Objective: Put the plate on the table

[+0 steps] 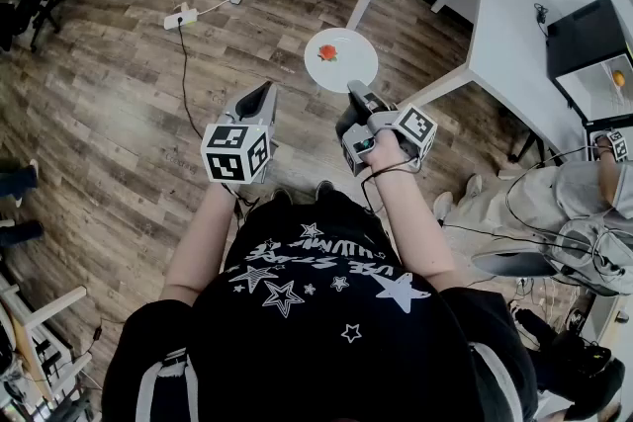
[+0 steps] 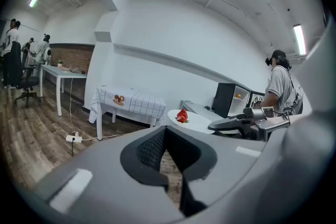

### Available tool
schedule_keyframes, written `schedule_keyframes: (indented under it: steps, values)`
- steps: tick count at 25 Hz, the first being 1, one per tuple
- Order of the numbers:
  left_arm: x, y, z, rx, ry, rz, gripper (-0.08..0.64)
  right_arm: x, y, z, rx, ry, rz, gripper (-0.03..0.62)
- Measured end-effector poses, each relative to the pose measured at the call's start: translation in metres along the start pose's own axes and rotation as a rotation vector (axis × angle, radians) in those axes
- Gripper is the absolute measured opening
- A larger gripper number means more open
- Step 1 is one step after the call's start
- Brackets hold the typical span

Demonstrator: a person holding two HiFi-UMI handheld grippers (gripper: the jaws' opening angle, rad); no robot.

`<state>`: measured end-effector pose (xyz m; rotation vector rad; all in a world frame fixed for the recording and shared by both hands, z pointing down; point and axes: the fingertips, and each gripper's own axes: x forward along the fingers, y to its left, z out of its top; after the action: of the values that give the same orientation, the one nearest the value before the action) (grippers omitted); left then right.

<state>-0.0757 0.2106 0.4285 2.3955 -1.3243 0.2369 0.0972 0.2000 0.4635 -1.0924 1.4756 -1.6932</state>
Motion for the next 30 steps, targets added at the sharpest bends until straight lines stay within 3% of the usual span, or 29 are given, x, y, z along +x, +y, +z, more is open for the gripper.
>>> schedule_keyframes:
  steps: [4,10,13,22,30]
  values:
    - [0.004,0.003,0.002,-0.004,0.007,0.042,0.008,0.004,0.003,0.005,-0.007,0.010,-0.035,0.023]
    - [0.010,0.004,0.008,0.002,0.004,0.047,0.008,0.012,0.004,0.008,-0.015,0.014,-0.044,0.023]
    - [0.009,0.007,0.016,0.000,-0.015,0.044,0.008,0.017,0.008,0.007,-0.025,0.025,-0.012,0.023]
    - [0.007,0.010,0.018,-0.008,-0.032,0.034,0.008,0.014,0.010,0.003,-0.019,0.013,-0.025,0.023]
    - [-0.011,0.018,0.012,-0.012,-0.046,0.043,0.008,0.013,0.026,-0.012,-0.077,0.018,0.031,0.025]
